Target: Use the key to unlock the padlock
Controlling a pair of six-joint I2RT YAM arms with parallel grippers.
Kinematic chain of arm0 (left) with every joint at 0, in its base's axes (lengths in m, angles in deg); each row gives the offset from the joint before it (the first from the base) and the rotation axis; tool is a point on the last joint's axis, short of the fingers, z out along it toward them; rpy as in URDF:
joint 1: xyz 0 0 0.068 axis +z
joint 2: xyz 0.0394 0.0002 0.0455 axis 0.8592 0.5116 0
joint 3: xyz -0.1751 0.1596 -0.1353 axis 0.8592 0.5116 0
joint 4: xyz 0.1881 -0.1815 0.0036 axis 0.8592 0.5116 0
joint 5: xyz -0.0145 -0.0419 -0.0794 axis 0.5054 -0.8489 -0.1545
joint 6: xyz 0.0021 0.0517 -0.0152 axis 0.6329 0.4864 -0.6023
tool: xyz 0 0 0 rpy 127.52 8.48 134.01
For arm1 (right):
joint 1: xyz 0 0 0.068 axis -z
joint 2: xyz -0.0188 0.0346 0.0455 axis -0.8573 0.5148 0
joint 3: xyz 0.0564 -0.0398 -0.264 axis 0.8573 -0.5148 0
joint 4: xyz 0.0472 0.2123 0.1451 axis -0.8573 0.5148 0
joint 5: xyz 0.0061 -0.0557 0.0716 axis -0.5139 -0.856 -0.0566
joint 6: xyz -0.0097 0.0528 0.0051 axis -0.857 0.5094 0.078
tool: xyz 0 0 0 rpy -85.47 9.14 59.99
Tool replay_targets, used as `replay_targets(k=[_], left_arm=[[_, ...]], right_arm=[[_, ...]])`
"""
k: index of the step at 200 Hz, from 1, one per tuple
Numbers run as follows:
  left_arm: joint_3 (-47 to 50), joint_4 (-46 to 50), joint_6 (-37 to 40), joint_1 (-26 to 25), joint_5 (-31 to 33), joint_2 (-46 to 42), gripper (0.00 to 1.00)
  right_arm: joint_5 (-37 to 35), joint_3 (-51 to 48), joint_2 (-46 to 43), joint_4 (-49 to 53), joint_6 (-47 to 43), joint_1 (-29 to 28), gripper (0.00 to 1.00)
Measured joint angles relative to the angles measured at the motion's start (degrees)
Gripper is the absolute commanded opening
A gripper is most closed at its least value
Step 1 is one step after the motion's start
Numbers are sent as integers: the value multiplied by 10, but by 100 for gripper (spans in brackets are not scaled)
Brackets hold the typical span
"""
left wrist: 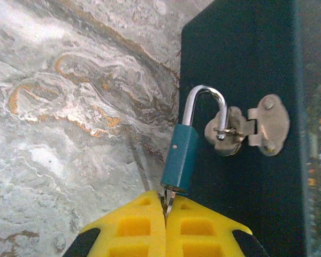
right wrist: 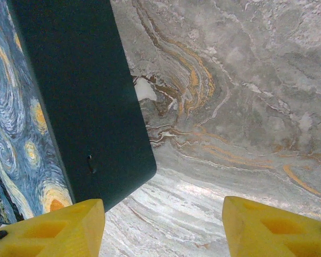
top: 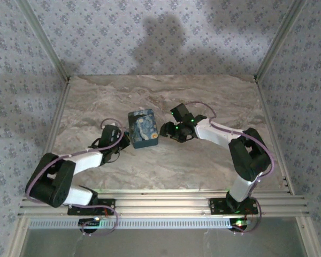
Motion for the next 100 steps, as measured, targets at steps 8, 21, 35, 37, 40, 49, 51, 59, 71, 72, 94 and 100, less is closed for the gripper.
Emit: replay_targets(k=[8,21,35,37,40,49,51,59,71,72,94,100], left_arm=[[0,-7,0,2,-2,4,0],[0,-16,-1,6,-5,10,0],[4,-27,-1,8,-7,12,0],[4,-28,-1,8,-7,12,0],[5,-29,-2,9,-7,12,0],[6,-31,-3,11,-9,11,0],[6,-31,-3,12,-9,11,0],[7,-33,-5,14,-12,8,0],[10,-34,-8,16,-16,2,0],[10,-34,-8,16,-16,2,0],[10,-40,-12,17,-21,-16,0],[10,-43,-12,17,-23,-20,0]], right_arm=[[0,0,0,0,0,0,60],[0,0,0,0,0,0,60],[0,0,0,0,0,0,60],[0,0,0,0,0,0,60],[0,0,0,0,0,0,60],[0,0,0,0,0,0,61],[0,0,0,0,0,0,60],[0,0,0,0,0,1,60],[0,0,0,0,0,1,60],[0,0,0,0,0,1,60],[0,0,0,0,0,4,61],[0,0,0,0,0,4,60]])
